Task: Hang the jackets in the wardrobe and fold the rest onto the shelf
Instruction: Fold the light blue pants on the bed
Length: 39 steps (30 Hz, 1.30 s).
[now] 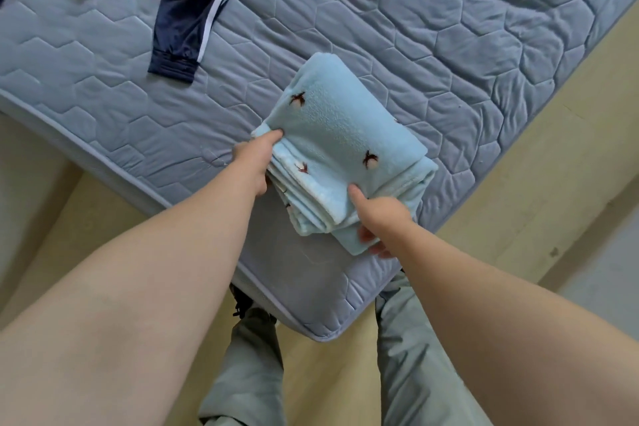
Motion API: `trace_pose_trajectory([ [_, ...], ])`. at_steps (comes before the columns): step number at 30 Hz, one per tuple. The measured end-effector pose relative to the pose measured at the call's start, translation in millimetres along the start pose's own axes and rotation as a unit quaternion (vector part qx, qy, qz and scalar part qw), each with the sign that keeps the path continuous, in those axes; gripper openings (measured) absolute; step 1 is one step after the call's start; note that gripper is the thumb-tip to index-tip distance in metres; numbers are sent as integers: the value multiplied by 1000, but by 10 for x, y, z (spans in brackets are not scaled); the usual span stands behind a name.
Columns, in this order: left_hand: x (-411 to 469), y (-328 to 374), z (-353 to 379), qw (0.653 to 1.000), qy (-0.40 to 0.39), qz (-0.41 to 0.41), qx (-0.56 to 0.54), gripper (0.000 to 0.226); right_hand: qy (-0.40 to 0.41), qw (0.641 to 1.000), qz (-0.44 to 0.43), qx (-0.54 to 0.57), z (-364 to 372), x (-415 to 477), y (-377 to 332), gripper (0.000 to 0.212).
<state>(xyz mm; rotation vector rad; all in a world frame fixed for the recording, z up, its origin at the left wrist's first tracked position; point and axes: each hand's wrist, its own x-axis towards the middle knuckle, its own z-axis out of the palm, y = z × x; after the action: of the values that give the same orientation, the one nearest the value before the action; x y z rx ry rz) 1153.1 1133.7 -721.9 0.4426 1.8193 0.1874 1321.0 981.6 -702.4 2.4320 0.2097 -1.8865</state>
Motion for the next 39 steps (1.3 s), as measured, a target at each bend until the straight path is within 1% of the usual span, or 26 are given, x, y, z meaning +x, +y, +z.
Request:
trace_pose_trajectory([
  [1,14,-50,-14,999,-11,-23,-19,68,-34,997,52,48,29,-24,68,91],
  [2,32,-92,-28,998,-27,-40,-26,70,-75,986,102,111,73,-46,126,102],
  [3,46,-123,-42,997,-47,-49,-24,70,-121,964,146,189,128,-58,166,113],
  [4,72,-156,-54,996,-66,-55,-24,72,-165,929,183,277,192,-73,194,121],
  [6,91,-212,-93,994,-97,-57,-9,87,-224,846,223,429,336,-104,198,131],
  [7,91,-232,-111,992,-112,-54,0,92,-235,812,230,483,401,-116,181,133],
  [8,88,-245,-132,991,-127,-50,3,92,-237,782,231,528,460,-128,156,132],
  [10,28,-252,-178,990,-135,-29,4,83,-226,734,216,602,556,-162,105,125],
  [11,-14,-250,-198,992,-123,-5,6,84,-218,717,201,631,585,-179,90,119],
  [13,-132,-242,-217,993,-97,62,5,83,-208,697,167,666,612,-237,80,109],
  [14,-230,-233,-206,991,-99,90,-3,76,-206,692,150,675,611,-277,92,106],
  [16,-492,-210,-156,986,-114,116,-32,65,-192,683,121,694,585,-408,120,103],
  [17,-663,-190,-130,985,-116,119,-44,64,-185,678,108,703,565,-519,133,100],
  [19,-1070,-82,-105,984,-108,127,-56,69,-178,668,73,718,511,-836,138,94],
  [21,-1562,93,-146,984,-90,147,-49,79,-187,651,42,735,445,-1270,150,91],
  [22,-1796,186,-185,983,-76,163,-42,82,-197,636,30,746,421,-1488,151,92],
  [24,-2311,385,-372,978,-55,196,-37,83,-222,600,1,768,396,-2028,133,101],
  [27,-2986,644,-816,970,-47,230,-56,81,-292,558,-50,776,498,-2918,0,120],
  [29,-3405,806,-1176,964,-50,250,-74,83,-318,530,-78,782,578,-3437,-117,128],
  [30,-3599,876,-1358,960,-53,261,-85,86,-313,525,-101,785,608,-3652,-172,125],
  [31,-3783,939,-1546,955,-53,272,-100,87,-298,531,-126,783,620,-3848,-227,116],
  [33,-4095,1003,-1907,945,-54,290,-144,83,-250,555,-165,776,616,-4166,-303,94],
  [34,-4226,1021,-2070,939,-57,292,-172,81,-239,568,-182,766,602,-4305,-349,87],
  [36,-4430,1019,-2374,930,-61,284,-223,80,-239,591,-199,744,608,-4592,-435,81],
  [39,-4686,959,-2774,911,-46,285,-296,66,-247,630,-229,700,690,-5033,-571,71],
])
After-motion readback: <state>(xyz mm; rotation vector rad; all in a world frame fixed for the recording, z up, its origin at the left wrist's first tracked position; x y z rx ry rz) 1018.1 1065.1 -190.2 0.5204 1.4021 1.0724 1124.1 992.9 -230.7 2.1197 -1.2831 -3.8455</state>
